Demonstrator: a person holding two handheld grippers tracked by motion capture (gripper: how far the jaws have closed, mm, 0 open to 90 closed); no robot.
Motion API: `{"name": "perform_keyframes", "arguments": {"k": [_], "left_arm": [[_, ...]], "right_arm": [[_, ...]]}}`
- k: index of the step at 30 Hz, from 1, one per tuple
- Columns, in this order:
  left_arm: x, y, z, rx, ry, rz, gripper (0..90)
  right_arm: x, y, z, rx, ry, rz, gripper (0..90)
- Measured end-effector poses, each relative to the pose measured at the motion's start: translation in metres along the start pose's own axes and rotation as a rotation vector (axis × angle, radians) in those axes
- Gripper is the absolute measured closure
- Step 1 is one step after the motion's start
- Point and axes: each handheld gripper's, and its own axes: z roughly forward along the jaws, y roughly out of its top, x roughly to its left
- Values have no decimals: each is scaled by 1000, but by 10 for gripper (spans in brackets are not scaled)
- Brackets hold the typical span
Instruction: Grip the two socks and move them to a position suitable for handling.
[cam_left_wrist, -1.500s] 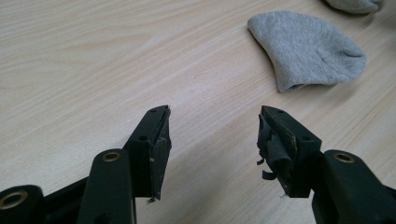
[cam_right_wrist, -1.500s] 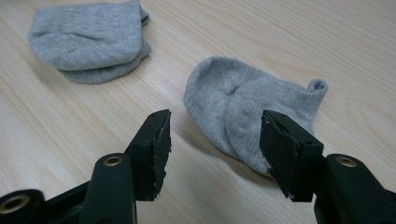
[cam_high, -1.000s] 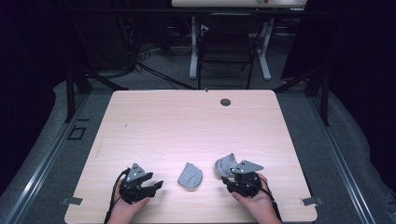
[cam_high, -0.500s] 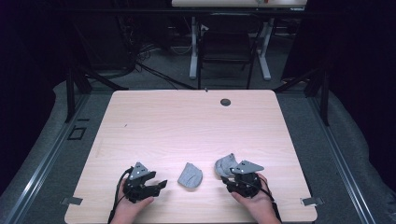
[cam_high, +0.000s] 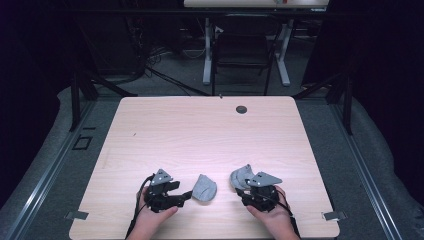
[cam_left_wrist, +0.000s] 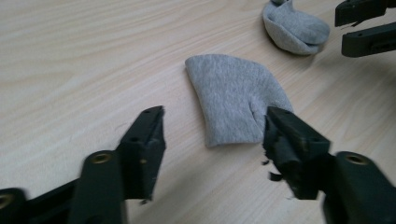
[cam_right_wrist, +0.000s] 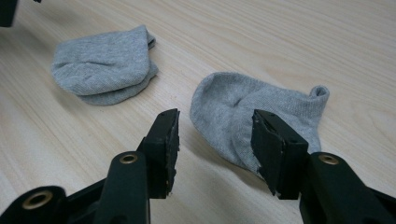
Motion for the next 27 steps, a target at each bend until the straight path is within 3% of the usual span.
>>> {"name": "perform_keyframes", "arguments": {"k": [1,4,6,11,14,17,23,27], "left_arm": [[-2,3,4,-4,-13,23,415],[-6,7,8,-1,15,60,450],[-8,9,11,-2,-2,83,525],[-17,11,18,-1,1,127,606],[-25,12,25,7,7,181,668],[-26,13,33,23,5,172,762],[-24,9,43,67,20,180,837],[-23,3,44,82,4,171,866]], "right_arm": [[0,0,0,0,0,-1,510],[0,0,0,2,-1,-6,510],[0,0,0,2,0,-7,511],[1,0,1,-5,4,-4,516],[1,1,0,-5,6,-4,534],[1,1,0,-5,9,-9,548],[2,1,1,5,7,-9,578],[1,1,1,6,7,-7,586]]}}
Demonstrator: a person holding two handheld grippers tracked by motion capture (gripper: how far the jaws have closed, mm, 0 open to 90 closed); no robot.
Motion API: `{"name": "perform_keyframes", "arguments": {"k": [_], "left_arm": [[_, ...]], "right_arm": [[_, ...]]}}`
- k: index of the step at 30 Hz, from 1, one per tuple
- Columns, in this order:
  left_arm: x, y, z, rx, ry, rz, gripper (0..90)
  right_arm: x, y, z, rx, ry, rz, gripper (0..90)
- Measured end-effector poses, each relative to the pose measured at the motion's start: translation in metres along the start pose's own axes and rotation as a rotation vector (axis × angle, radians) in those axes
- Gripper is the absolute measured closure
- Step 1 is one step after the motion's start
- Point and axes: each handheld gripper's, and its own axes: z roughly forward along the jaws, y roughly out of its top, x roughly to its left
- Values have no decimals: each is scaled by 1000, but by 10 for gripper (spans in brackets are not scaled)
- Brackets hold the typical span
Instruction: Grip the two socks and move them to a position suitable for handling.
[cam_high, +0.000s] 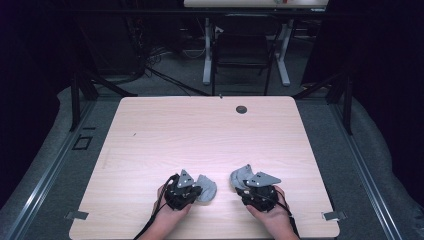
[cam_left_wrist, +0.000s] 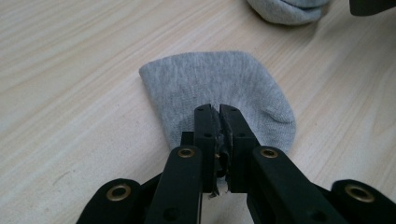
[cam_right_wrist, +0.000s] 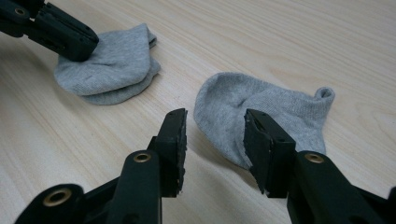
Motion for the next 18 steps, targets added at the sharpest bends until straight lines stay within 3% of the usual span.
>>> {"name": "perform_keyframes", "arguments": {"k": [6,10,18], "left_arm": [[-8,-11,-3,-8,-9,-35,864],[-16,-14,-9,3,-6,-23,857],[-24,3,-15,-42,-35,-22,780]], "right_arm": [[0,0,0,2,2,1,587],[1,0,0,5,3,-1,586],[0,1,-1,0,4,-5,582]]}}
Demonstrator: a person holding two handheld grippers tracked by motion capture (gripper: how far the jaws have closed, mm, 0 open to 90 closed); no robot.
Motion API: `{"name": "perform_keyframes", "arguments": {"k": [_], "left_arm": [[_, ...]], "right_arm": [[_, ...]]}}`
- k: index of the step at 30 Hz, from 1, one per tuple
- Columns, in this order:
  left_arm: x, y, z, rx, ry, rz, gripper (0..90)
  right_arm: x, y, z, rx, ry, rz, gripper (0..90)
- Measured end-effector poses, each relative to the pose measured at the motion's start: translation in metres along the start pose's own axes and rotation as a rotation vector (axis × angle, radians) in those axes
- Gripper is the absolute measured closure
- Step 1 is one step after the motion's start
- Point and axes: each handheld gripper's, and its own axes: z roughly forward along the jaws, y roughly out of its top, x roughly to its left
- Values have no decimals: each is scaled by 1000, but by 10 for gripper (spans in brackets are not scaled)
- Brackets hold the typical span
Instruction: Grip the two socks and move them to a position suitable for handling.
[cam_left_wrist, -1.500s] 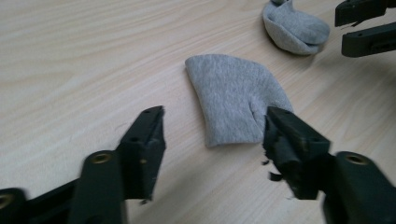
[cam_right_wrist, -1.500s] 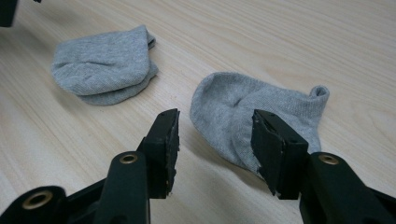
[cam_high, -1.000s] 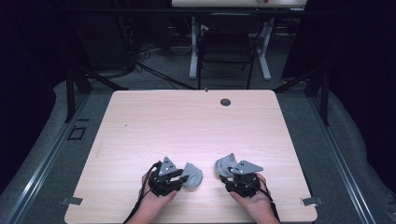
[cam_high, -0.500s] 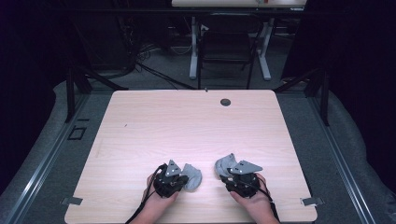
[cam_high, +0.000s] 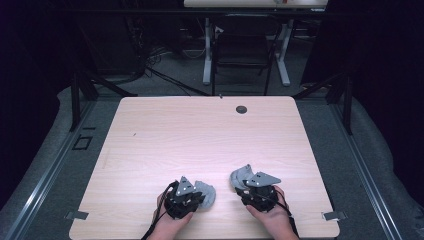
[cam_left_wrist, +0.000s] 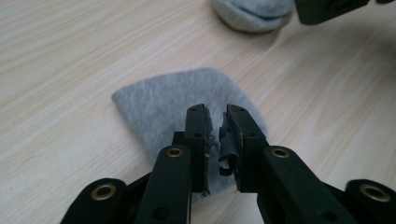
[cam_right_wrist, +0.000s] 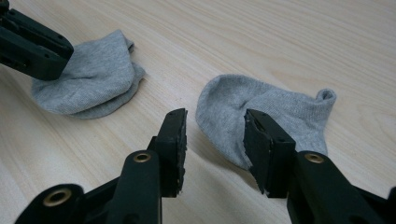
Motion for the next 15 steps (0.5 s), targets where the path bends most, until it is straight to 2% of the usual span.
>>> {"name": "perform_keyframes", "arguments": {"k": [7,15], "left_arm": [[-15,10,12,11,-21,32,726],[-19,8,23,48,22,65,740]], "right_arm": [[-2,0,-1,-10,-4,10,579],[-3,0,-2,-15,-2,10,578]]}}
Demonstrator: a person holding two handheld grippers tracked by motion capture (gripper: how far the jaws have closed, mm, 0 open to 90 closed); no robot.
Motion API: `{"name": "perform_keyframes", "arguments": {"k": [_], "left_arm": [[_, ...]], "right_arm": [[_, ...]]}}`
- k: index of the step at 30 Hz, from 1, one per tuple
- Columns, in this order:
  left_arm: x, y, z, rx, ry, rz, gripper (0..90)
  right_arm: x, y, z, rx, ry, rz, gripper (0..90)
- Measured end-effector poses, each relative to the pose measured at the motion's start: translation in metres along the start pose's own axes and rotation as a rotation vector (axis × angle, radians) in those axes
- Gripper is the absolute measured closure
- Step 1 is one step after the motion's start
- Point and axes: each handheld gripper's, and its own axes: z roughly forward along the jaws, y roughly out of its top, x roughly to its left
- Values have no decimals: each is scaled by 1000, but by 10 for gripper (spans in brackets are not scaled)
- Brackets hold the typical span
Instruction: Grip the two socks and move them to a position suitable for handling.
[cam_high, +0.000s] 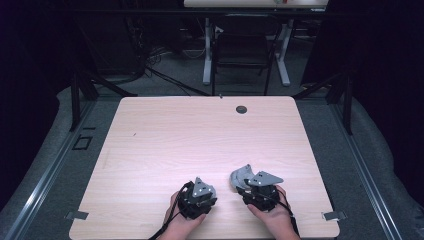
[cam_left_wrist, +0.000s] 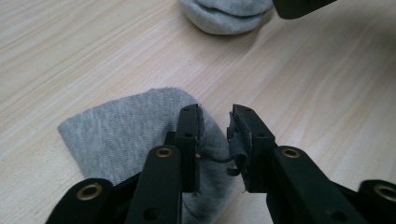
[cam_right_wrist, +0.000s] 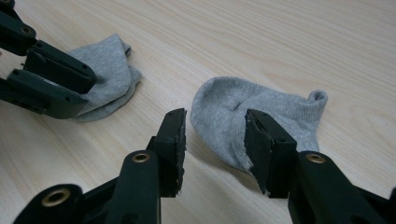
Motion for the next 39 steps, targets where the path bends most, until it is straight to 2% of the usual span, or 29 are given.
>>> {"name": "perform_keyframes", "arguments": {"k": [3,8,13,16,20,21,23,25,27,31,34,39], "left_arm": [[1,-1,1,0,14,0,775],[2,-1,0,-14,12,-3,863],[4,0,-8,-38,-4,-17,877],[5,2,-15,-65,-17,-29,878],[8,6,-27,-97,-28,-44,879],[9,8,-30,-105,-28,-43,879],[11,10,-37,-128,-34,-59,879],[12,10,-40,-139,-36,-68,880],[18,10,-46,-161,-39,-90,879],[23,9,-51,-180,-46,-116,880],[24,9,-53,-186,-51,-116,879],[25,8,-53,-189,-56,-119,879]], "right_arm": [[0,0,0,-1,0,1,578],[1,0,1,3,-2,0,578],[3,1,1,-9,9,-3,593],[6,3,2,-6,50,-7,668],[12,5,7,30,77,-42,749],[14,5,9,29,83,-36,773],[17,8,11,39,111,-37,811],[23,12,14,41,127,-60,851],[29,17,18,43,151,-71,882],[44,23,32,74,202,-109,893],[53,24,41,79,209,-120,892],[54,23,51,110,223,-123,897]]}}
